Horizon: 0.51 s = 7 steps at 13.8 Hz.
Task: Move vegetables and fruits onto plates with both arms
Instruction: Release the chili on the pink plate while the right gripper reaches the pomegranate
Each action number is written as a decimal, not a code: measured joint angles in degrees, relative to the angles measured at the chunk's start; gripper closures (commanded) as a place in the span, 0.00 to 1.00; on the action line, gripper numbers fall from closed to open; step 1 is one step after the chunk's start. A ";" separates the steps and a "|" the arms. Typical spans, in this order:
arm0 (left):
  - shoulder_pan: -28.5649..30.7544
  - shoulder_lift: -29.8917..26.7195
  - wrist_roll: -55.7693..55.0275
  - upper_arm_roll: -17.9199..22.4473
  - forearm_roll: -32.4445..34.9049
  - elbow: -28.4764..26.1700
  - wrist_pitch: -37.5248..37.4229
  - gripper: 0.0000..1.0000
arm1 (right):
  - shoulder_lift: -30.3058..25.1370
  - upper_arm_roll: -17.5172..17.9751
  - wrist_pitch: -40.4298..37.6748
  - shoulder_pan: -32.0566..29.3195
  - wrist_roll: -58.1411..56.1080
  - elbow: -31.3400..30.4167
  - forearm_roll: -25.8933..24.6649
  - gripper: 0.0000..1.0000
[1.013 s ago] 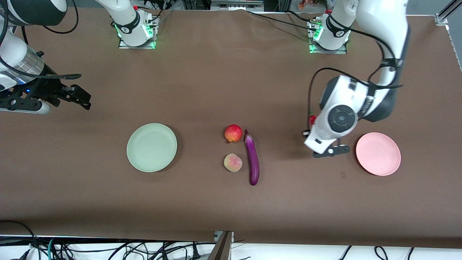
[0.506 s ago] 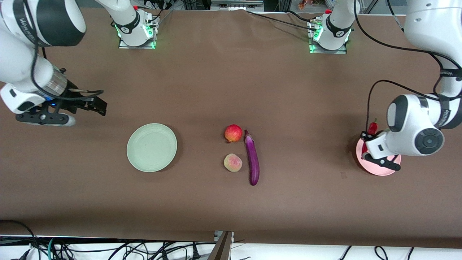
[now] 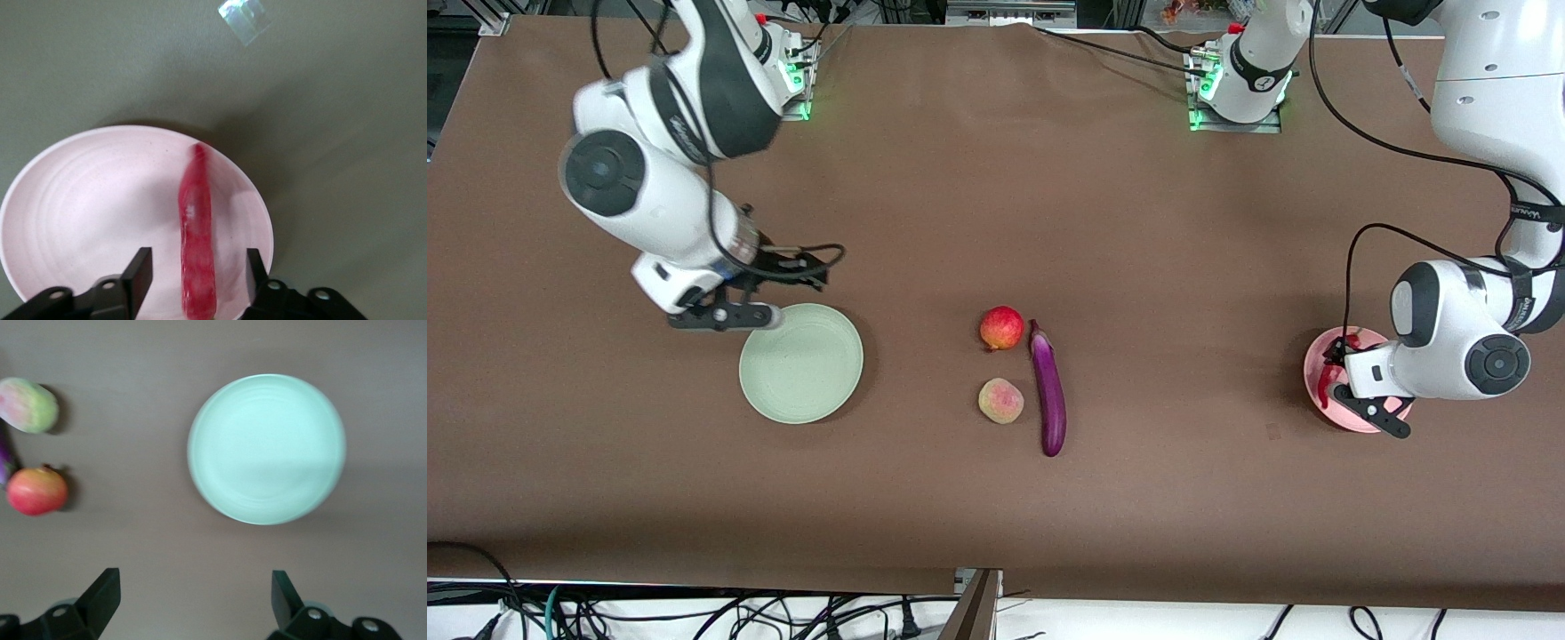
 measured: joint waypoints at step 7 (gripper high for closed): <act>0.01 0.08 0.10 -0.12 -0.57 0.35 -0.11 0.00 | 18.81 0.46 14.30 12.88 23.50 13.03 0.78 0.00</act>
